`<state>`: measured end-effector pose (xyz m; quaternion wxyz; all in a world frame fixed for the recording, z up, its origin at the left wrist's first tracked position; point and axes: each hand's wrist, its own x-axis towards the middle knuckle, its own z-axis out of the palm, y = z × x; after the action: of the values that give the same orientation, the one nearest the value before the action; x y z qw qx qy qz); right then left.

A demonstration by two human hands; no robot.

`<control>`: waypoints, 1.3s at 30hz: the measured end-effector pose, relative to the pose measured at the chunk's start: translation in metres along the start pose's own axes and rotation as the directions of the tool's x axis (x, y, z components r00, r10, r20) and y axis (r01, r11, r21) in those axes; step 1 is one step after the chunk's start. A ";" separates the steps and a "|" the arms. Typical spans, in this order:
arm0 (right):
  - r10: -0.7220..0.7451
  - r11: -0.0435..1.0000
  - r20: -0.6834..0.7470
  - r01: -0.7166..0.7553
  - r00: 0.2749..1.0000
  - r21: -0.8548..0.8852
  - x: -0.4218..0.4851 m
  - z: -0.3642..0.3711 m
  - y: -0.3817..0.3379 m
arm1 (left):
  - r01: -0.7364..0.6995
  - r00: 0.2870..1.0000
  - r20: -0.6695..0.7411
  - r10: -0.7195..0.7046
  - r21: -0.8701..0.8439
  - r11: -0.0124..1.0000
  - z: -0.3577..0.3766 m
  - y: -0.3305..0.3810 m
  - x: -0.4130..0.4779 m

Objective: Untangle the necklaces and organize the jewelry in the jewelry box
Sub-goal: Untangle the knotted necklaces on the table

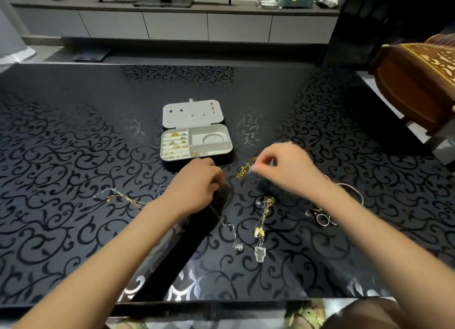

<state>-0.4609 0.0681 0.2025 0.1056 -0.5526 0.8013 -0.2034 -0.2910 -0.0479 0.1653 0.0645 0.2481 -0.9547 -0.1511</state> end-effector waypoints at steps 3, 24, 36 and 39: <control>-0.062 0.997 0.151 0.068 0.987 -0.032 -0.040 0.023 -0.030 | -0.032 0.989 0.149 0.017 0.101 0.994 -0.002 -0.001 -0.015; 0.194 0.945 -0.023 -0.180 0.981 0.273 -0.049 0.009 -0.014 | 0.105 0.994 0.032 -0.101 -0.411 0.906 0.015 -0.001 -0.024; 0.247 0.969 -0.169 -0.239 0.954 0.064 0.068 -0.016 0.073 | 0.166 0.964 -0.130 -0.232 -0.388 0.907 0.032 0.046 0.031; 0.257 0.964 -0.129 -0.263 0.958 -0.037 0.073 -0.008 0.083 | 0.222 0.955 -0.119 -0.272 -0.323 0.920 0.038 0.050 0.040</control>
<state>-0.5605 0.0275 0.1769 0.0667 -0.4315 0.8771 -0.1998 -0.3562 -0.0163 0.1478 0.1598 0.3652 -0.8723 -0.2833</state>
